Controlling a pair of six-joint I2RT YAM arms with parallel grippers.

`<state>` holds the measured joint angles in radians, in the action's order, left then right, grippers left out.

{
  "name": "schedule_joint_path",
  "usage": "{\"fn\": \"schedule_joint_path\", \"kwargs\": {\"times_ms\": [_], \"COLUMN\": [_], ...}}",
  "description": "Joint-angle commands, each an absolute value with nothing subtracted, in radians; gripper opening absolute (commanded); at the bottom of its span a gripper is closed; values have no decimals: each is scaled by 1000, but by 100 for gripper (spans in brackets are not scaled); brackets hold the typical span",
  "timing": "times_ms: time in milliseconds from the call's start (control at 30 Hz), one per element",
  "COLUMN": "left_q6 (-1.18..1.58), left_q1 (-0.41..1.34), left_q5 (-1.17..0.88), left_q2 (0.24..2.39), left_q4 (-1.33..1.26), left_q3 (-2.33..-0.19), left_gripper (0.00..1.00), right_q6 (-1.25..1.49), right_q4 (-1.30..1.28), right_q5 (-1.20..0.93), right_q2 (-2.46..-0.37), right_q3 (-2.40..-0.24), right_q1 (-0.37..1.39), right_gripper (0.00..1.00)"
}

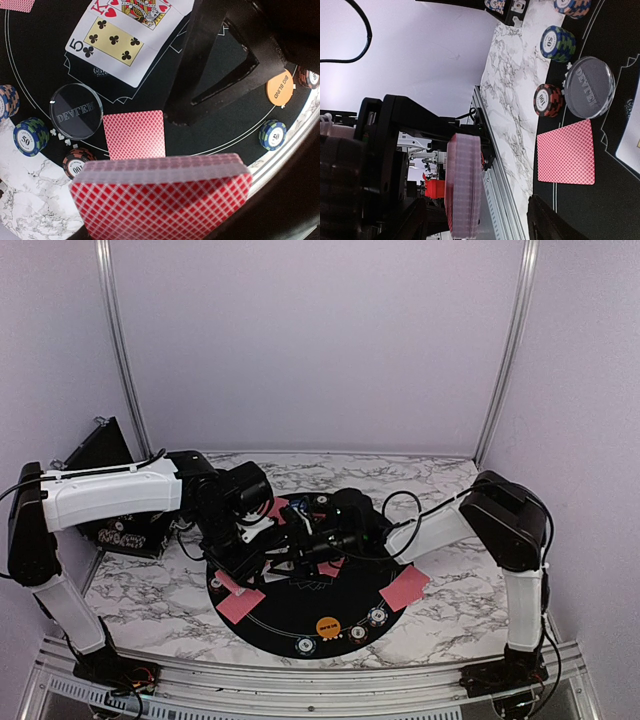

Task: Distribute texas hold em gaming equipment
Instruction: Pick up the poker card from the face-down deck piles.

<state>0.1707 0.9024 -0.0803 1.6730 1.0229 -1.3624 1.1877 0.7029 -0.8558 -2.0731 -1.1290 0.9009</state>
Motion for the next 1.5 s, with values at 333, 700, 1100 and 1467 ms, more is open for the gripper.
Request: {"fn": "schedule_joint_path", "kwargs": {"times_ms": [333,700,1100,1467], "left_q6": [160,161,161,161], "left_q1": [908,908,908,907], "left_q5": [-93,-91,-91,-89], "left_q2": [1669,1668,1663,1659], "left_q4": [1029,1029,1029,1029], "left_q3": [-1389,-1389,-1385,-1382], "left_gripper": [59,59,59,59], "right_q6": [1182,1114,1048,1022], "right_q4": [707,618,524,492], "right_q5": [-864,-854,-825,-805], "right_q2": [-2134,-2147,-2137,-2098], "right_q3": [-1226,-1243,-1234,-1217], "right_q1": [936,942,933,908], "right_gripper": [65,63,58,56]}}
